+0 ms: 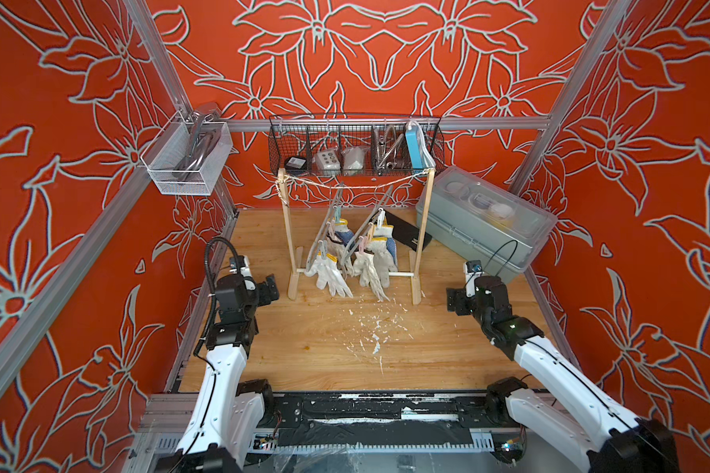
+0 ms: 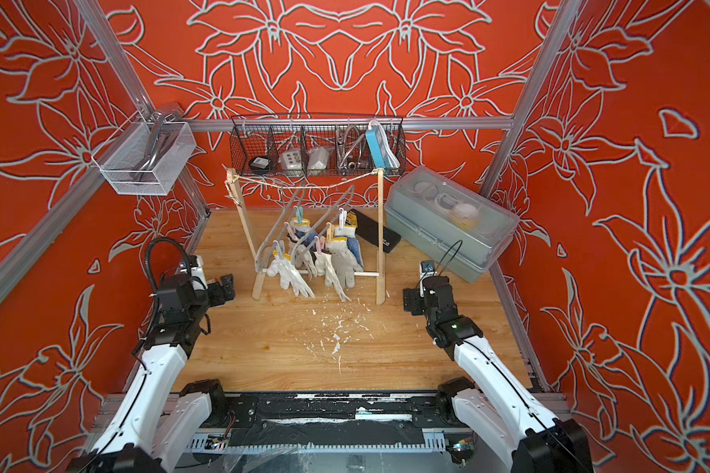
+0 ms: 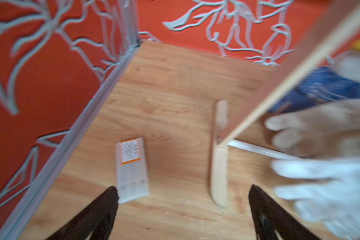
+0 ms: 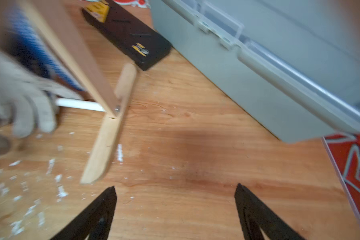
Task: Clip the gloves onto a hanger to dry
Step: Move the clothesline to the center of the board.
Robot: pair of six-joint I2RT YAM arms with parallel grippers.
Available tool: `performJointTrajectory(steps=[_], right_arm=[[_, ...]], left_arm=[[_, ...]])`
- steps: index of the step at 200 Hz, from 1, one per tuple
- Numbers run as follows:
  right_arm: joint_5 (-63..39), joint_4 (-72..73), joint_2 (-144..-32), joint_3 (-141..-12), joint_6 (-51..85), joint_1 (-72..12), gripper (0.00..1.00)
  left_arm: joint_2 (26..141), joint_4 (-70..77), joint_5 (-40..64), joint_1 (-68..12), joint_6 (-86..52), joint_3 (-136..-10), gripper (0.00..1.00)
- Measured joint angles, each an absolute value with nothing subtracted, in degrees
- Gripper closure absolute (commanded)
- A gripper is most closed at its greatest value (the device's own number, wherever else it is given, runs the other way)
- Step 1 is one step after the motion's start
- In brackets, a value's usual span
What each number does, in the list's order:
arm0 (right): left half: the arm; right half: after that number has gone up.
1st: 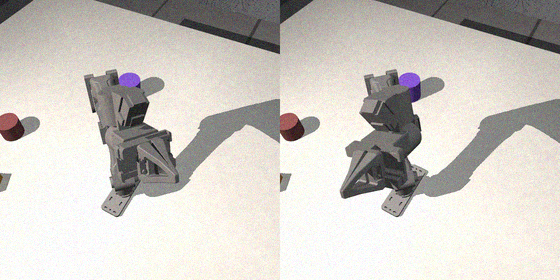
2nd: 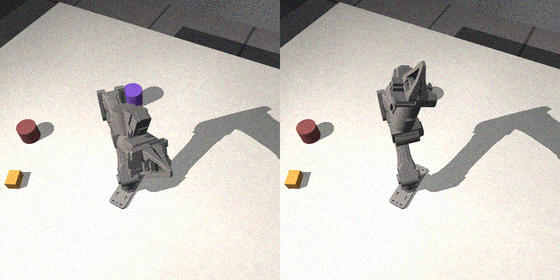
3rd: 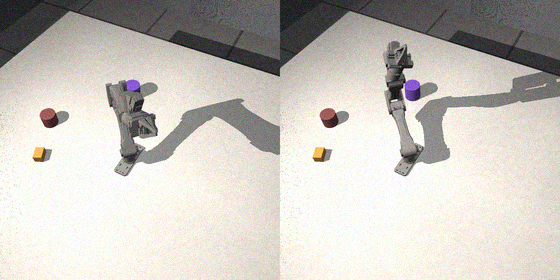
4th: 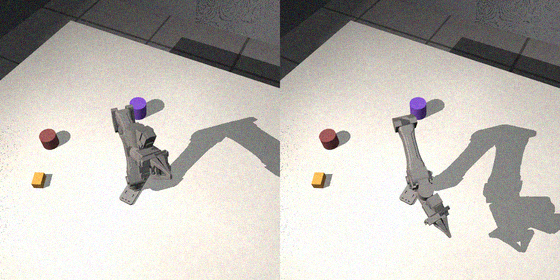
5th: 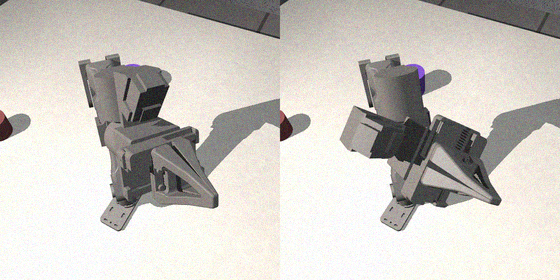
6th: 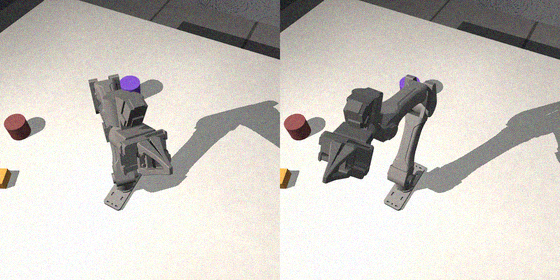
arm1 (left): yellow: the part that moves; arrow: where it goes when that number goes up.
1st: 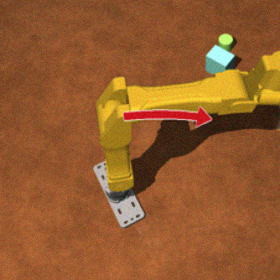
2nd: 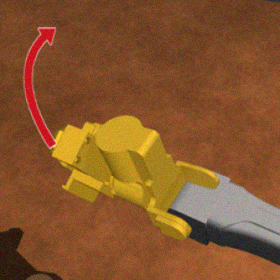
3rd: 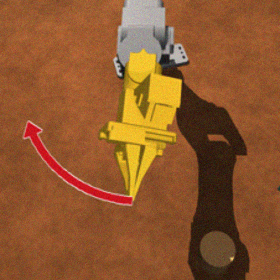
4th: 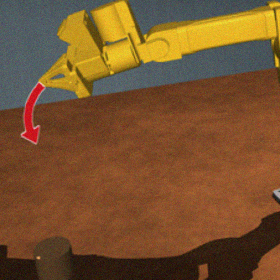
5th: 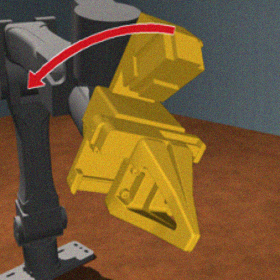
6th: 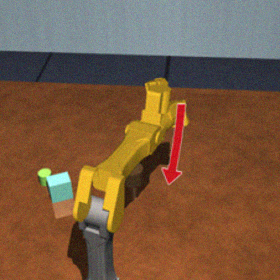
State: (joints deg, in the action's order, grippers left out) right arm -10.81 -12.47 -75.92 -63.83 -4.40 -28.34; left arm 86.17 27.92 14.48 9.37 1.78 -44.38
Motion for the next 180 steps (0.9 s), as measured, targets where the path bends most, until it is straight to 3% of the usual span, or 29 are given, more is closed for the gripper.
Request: performJointTrajectory(steps=[43,58,80,101,142,180], right_arm=[[-10.79,-15.38,-72.38,-63.35,-4.43,-26.41,0.44],[-10.66,-16.47,-71.48,-62.98,-4.43,-25.76,0.42],[-10.55,-18.22,-68.99,-60.99,-4.45,-24.67,0.4],[-10.24,-20.18,-66.02,-58.74,-4.16,-23.4,0.36],[-7.18,-21.06,-58.81,-52.56,0.21,-21.02,0.23],[2.96,-16.23,-52.01,-38.87,7.2,-20.53,0.1]], left_arm=[[80.44,25.71,5.52,1.56,-0.89,-38.85,0.71],[79.42,25.3,3.55,-0.05,-1.23,-37.43,0.62],[78.22,24.16,2.61,-0.38,-1.87,-36.36,0.4],[76.47,21.34,2.76,-0.38,-1.8,-36.07,0.28],[63.92,10.0,3.68,0.3,-0.58,-32.8,0.16],[47.51,-4.27,1.26,2.79,-0.01,-29.98,0.05]])
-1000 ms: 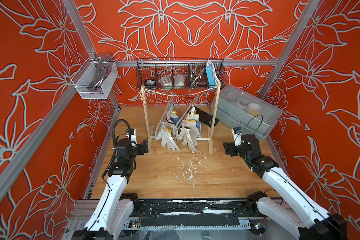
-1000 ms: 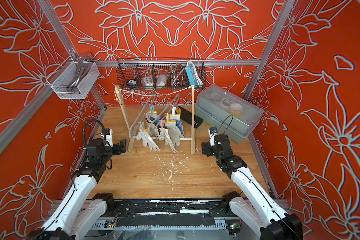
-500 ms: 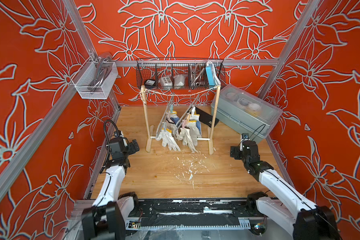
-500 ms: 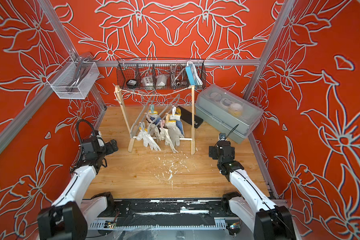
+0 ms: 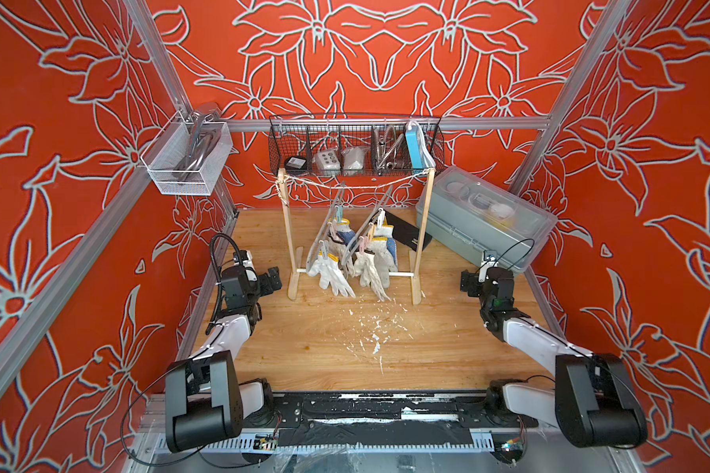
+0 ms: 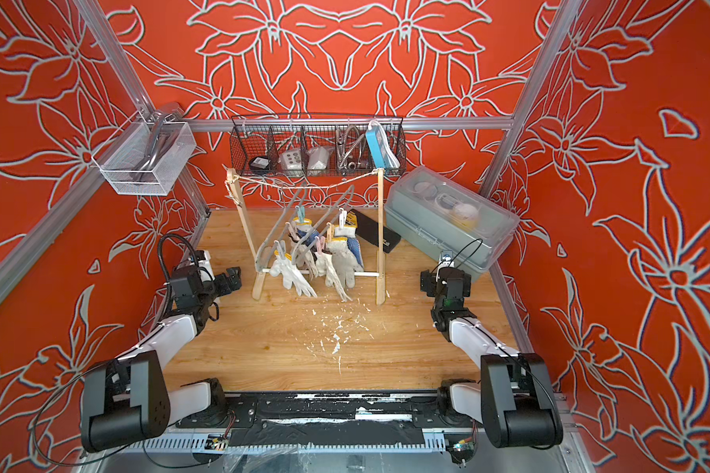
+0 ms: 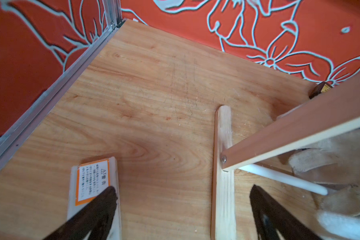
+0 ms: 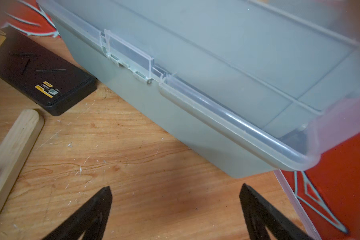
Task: Clip the gloves onto a hanger to dry
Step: Move the clothesline to the center of the board, then reset both arms
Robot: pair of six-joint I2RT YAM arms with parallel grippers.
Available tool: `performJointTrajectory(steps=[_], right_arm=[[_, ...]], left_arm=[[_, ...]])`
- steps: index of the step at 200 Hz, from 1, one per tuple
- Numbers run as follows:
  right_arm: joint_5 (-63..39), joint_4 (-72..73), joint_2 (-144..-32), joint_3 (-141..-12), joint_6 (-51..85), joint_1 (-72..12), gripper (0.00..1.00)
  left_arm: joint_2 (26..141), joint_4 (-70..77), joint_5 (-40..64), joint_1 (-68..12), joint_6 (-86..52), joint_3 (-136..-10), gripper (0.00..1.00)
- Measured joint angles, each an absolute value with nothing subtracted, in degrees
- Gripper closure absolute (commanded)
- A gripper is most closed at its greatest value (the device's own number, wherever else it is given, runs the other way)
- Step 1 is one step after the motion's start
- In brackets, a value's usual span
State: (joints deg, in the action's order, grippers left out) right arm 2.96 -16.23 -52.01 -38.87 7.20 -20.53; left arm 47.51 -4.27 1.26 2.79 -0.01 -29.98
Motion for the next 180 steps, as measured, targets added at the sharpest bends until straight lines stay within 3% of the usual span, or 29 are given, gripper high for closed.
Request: performJointTrajectory(steps=[21,40,86,116,180], right_arm=[[9.87,-10.68,-50.5,-29.93,9.85,-19.05,0.04],[13.58,-7.05,-52.6,-26.0,11.07,-15.31,0.03],[15.84,12.08,-63.29,-25.23,7.01,-8.56,0.0],[15.68,19.81,-69.63,-24.99,3.75,-6.26,0.0],[12.16,26.63,-71.4,-24.73,1.17,-3.99,0.01]], left_arm=[[46.89,-6.39,1.43,11.57,-1.52,-29.98,0.02],[53.23,-4.21,1.15,16.58,-3.9,-30.02,0.02],[67.51,8.45,0.14,16.84,-8.19,-27.57,0.02],[70.06,14.72,6.07,16.88,-6.76,-27.79,0.02],[69.67,18.63,11.51,15.38,-3.99,-28.14,0.02]])
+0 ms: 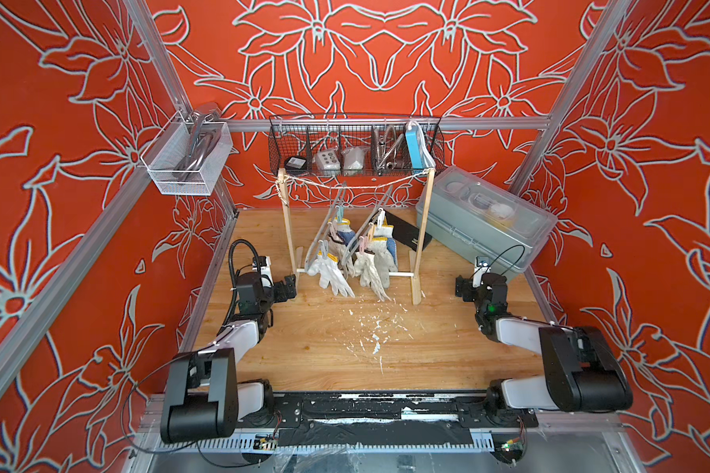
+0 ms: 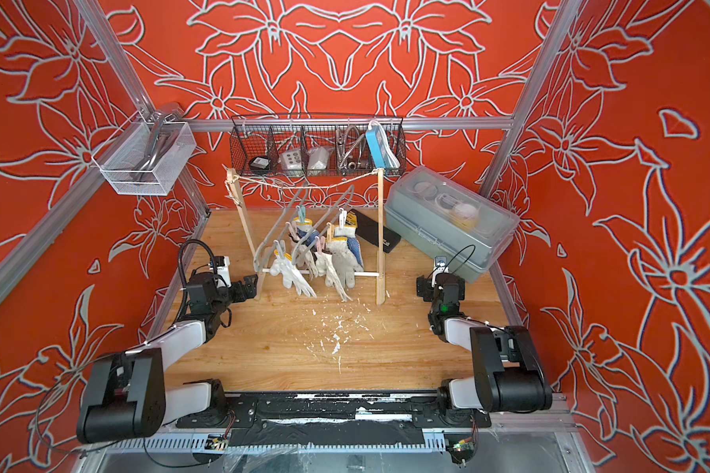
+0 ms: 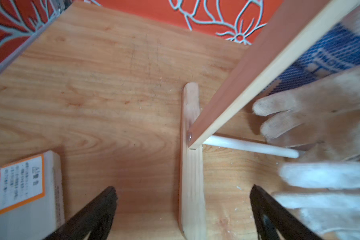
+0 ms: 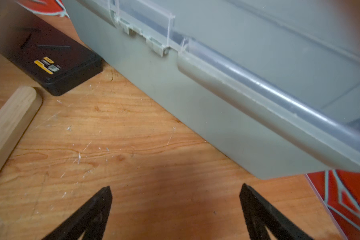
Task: Clip the gloves onto a hanger to dry
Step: Reset both arms
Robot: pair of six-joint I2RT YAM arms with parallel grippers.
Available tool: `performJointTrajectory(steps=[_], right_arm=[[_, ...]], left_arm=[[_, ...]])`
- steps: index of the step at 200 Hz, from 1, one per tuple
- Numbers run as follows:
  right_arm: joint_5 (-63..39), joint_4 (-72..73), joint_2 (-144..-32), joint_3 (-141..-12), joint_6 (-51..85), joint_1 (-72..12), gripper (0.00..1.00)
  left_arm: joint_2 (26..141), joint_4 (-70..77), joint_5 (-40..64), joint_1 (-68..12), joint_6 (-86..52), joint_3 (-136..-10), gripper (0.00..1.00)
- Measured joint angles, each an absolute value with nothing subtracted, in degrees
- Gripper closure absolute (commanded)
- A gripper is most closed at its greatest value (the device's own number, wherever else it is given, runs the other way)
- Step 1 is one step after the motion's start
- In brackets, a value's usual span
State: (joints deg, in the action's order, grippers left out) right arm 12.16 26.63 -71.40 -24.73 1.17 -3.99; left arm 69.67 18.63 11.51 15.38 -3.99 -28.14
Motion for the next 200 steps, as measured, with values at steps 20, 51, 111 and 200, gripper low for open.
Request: performJointTrajectory(steps=[20,51,111,200], right_arm=[[11.6,27.57,-72.95,-24.73,0.82,-3.99,0.0],[11.22,28.82,-74.98,-24.71,0.58,-3.99,0.0],[9.96,39.24,-80.23,-19.79,0.27,-3.99,0.01],[9.15,43.13,-80.51,-19.68,0.23,-3.77,0.0]], left_arm=[[69.67,18.61,12.62,14.7,-3.38,-28.14,0.02],[69.49,18.55,12.78,13.19,-3.44,-27.97,0.02],[75.31,28.36,10.81,9.65,-4.56,-21.98,0.02],[77.89,33.12,12.14,8.51,-3.7,-21.63,0.02]])
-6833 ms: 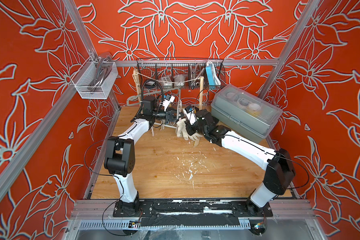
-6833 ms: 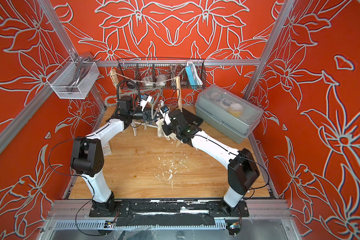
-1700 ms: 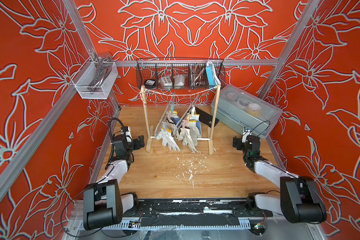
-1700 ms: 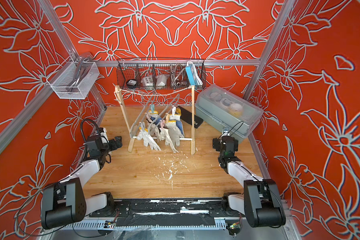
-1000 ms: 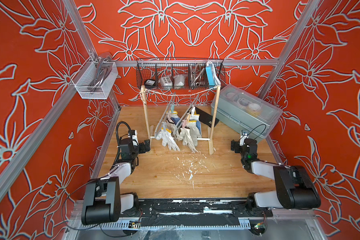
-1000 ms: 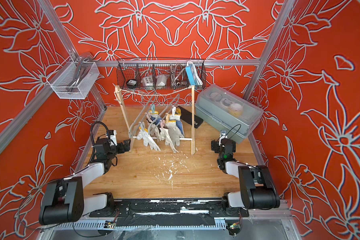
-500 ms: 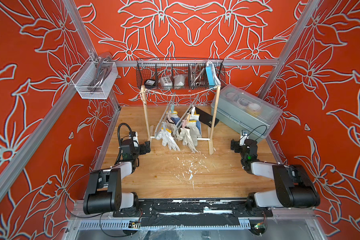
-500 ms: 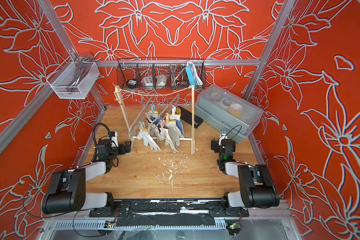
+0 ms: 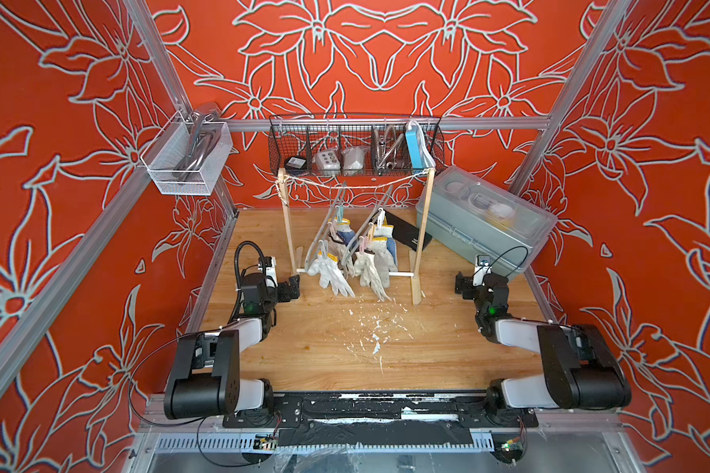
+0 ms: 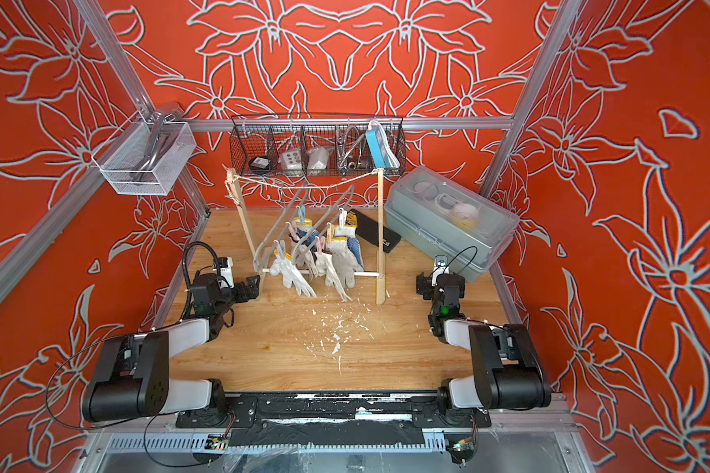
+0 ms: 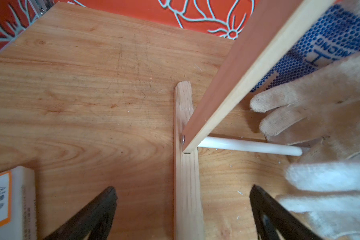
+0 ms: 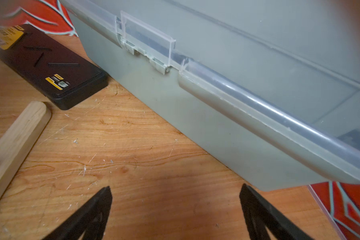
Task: Clip the gloves onto a hanger to dry
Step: Reset both arms
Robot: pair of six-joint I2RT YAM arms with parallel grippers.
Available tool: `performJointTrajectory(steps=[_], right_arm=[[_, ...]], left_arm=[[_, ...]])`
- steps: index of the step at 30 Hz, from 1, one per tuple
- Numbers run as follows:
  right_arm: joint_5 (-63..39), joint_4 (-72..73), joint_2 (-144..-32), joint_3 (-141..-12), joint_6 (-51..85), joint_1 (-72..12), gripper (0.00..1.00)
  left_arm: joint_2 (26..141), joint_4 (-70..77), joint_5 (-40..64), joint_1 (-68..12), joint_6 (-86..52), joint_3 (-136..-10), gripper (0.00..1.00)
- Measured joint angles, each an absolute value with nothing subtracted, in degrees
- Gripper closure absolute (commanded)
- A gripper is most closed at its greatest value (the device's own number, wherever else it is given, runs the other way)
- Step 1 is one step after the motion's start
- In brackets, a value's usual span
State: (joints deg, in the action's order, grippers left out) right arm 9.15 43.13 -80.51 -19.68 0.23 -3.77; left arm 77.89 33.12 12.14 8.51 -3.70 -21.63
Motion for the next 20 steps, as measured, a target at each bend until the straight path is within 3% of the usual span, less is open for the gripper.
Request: performJointTrajectory(steps=[20], right_arm=[[8.47,44.23,-81.01,-19.64,-0.34,-3.7,0.0]], left_arm=[[78.35,34.79,11.66,7.73,-2.72,-21.67,0.02]])
